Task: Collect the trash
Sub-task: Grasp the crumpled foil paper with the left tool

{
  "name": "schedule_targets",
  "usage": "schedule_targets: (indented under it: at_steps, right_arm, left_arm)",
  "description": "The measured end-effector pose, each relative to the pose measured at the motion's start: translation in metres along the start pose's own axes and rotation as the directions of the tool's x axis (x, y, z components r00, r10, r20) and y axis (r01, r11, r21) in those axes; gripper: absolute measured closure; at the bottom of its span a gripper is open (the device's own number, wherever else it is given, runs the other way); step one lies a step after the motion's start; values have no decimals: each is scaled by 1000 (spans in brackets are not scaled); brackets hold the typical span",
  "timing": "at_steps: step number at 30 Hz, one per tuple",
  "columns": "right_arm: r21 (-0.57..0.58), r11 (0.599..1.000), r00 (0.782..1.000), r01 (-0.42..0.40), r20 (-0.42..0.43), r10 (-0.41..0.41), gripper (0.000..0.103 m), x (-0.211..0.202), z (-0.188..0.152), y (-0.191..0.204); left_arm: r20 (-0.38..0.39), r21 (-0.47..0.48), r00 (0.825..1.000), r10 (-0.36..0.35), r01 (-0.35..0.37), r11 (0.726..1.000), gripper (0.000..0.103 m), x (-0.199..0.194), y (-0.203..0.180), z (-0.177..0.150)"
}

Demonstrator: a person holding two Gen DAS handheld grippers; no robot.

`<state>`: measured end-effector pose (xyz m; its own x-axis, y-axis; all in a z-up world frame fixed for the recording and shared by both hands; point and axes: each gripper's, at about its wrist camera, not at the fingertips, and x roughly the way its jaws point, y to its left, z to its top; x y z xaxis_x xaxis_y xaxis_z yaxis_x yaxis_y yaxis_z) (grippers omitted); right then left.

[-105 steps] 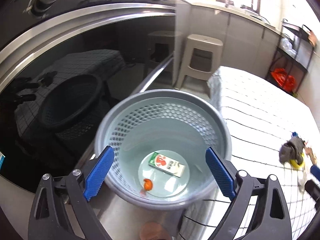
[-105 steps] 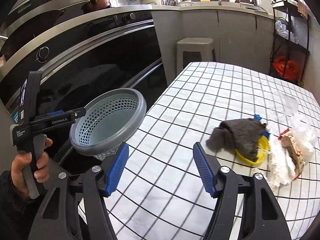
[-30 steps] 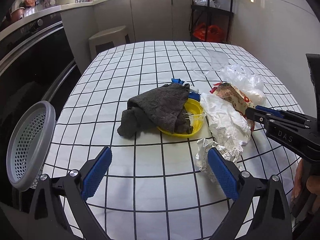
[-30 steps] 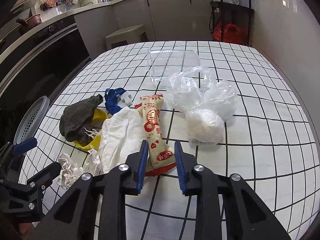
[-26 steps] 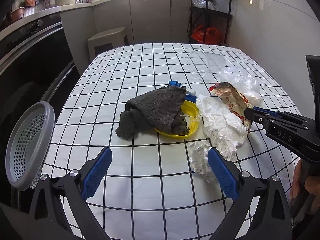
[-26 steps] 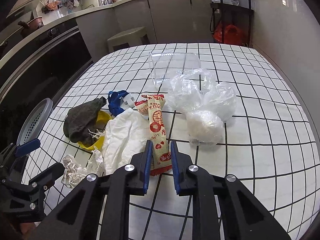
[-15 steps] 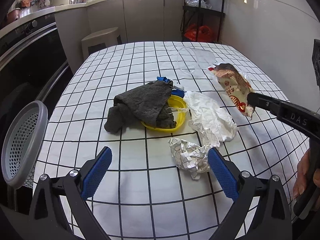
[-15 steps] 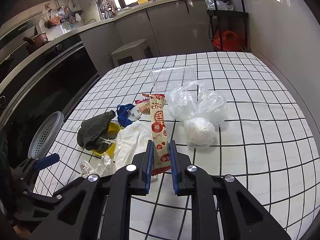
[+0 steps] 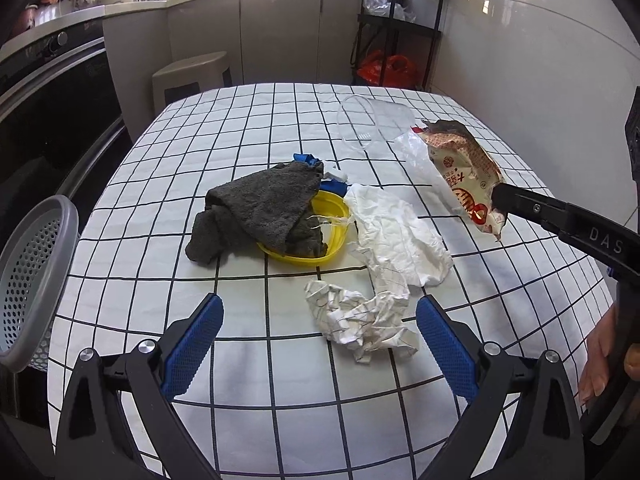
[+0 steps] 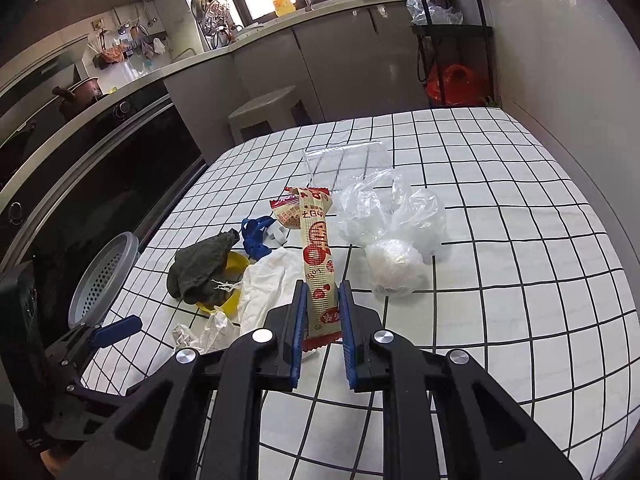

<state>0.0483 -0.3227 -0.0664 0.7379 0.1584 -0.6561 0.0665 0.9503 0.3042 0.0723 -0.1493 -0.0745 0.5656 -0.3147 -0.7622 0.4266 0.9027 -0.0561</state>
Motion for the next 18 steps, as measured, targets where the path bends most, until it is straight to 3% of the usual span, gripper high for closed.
schedule_targets:
  at_steps: [2,13,18]
  right_arm:
    - [5,1000,1000,-2,2,2,87,-1,0,-1]
    - [7,1000,1000,-3,-2,3,87,-2,-1,-3]
    - [9,1000,1000,-2,-3,2,87,-3,-1,-4]
  left_arm:
    - [-8,-6,1000,-23,23,1000,8,1,-1,-2]
    - [-69,13,998,6,-6,1000,10,26,-8,-2]
    - [-104,8,994,-25,25,1000,48,33,-9,-5]
